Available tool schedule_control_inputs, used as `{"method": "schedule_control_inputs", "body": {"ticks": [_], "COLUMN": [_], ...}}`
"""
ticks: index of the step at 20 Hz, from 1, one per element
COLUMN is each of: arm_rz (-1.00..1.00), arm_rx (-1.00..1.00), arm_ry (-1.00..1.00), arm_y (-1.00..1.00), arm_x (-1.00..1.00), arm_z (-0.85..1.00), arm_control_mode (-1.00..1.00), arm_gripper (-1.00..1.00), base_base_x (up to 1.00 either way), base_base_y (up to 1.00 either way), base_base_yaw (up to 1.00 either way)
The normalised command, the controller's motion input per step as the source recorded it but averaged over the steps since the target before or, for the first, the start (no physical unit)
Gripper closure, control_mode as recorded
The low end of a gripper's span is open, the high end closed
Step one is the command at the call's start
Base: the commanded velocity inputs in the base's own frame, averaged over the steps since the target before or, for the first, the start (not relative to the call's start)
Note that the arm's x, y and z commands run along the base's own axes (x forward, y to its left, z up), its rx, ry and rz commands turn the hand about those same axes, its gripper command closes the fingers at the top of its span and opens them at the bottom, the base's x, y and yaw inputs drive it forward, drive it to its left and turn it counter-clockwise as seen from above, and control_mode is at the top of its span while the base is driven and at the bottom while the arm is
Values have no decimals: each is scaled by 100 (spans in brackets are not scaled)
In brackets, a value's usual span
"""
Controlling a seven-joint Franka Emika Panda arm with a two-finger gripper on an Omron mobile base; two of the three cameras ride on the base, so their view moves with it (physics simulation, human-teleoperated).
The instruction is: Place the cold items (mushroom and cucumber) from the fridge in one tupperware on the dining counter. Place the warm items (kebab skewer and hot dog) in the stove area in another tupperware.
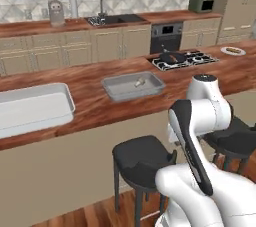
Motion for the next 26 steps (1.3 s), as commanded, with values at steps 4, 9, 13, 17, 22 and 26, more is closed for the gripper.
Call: {"method": "schedule_control_inputs", "body": {"ticks": [4, 9, 13, 17, 22, 26], "arm_rz": [0, 0, 0, 0, 0, 0], "arm_rx": [0, 0, 0, 0, 0, 0], "arm_ry": [0, 0, 0, 0, 0, 0], "arm_y": [0, 0, 0, 0, 0, 0], "arm_x": [0, 0, 0, 0, 0, 0], "arm_z": [0, 0, 0, 0, 0, 0], "arm_control_mode": [100, 100, 100, 100, 100, 100], "arm_gripper": [-100, -100, -100, -100, -100, -100], "base_base_x": [-22, 4, 3, 7, 37, 83], "base_base_y": [-49, -78, -45, -44, -45, -57], "base_base_yaw": [-73, -81, -90, -90, -79, -58]}}
